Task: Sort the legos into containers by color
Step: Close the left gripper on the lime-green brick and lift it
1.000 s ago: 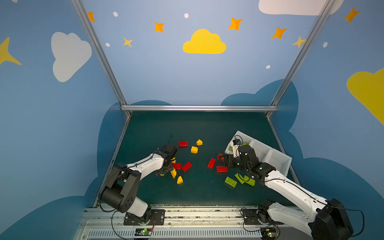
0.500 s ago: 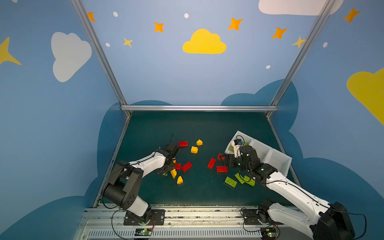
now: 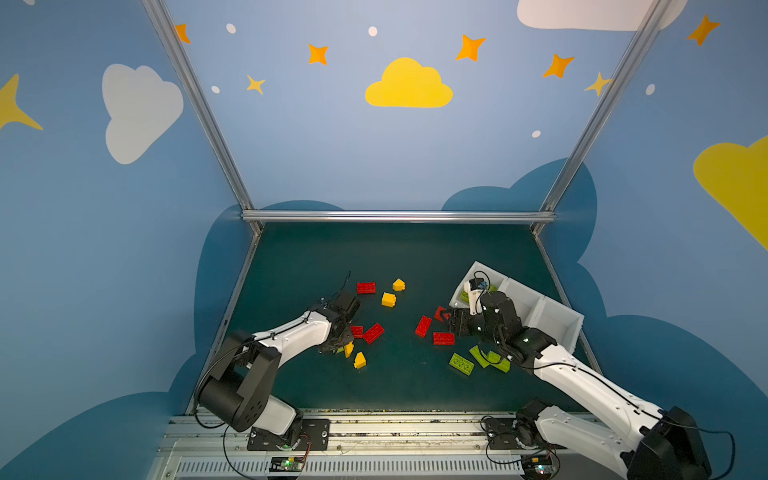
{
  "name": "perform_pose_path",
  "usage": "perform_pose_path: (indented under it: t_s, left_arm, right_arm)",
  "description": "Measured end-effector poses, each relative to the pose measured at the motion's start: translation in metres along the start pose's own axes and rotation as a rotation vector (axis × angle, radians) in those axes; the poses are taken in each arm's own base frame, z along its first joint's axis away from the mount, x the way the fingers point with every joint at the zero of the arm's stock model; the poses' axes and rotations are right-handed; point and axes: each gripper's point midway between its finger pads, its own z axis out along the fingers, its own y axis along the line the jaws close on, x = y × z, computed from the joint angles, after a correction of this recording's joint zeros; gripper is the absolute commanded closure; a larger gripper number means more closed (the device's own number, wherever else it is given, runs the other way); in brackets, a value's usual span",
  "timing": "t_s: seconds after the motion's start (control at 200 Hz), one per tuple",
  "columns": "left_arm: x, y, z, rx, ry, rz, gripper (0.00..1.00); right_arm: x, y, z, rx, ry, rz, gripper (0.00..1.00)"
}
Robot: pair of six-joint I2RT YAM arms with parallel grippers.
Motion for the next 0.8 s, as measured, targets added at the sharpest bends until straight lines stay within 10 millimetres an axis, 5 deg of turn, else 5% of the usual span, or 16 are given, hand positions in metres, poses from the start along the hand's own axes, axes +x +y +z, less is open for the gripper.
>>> perform_pose_path:
  t_s: [0.205, 0.455, 0.596, 0.801]
  left_arm:
    - [-0.013, -0.009, -0.047, 0.115, -0.073, 0.018, 0.69]
    - [-0.051, -0.054, -0.126, 0.362, -0.191, 0.042, 0.69]
    - [-0.067, -0.096, -0.148, 0.443, -0.197, 0.100, 0.69]
    - [-0.075, -0.180, -0.152, 0.535, -0.162, 0.210, 0.69]
  right_arm:
    - [-0.002, 0.001, -0.005, -0.004, -0.011, 0.020, 0.22]
    - [-0.016, -0.009, -0.027, -0.003, -0.066, 0.085, 0.22]
    - [-0.022, -0.020, -0.045, 0.006, -0.097, 0.133, 0.22]
    - [-0.028, -0.027, -0.072, 0.008, -0.136, 0.162, 0.22]
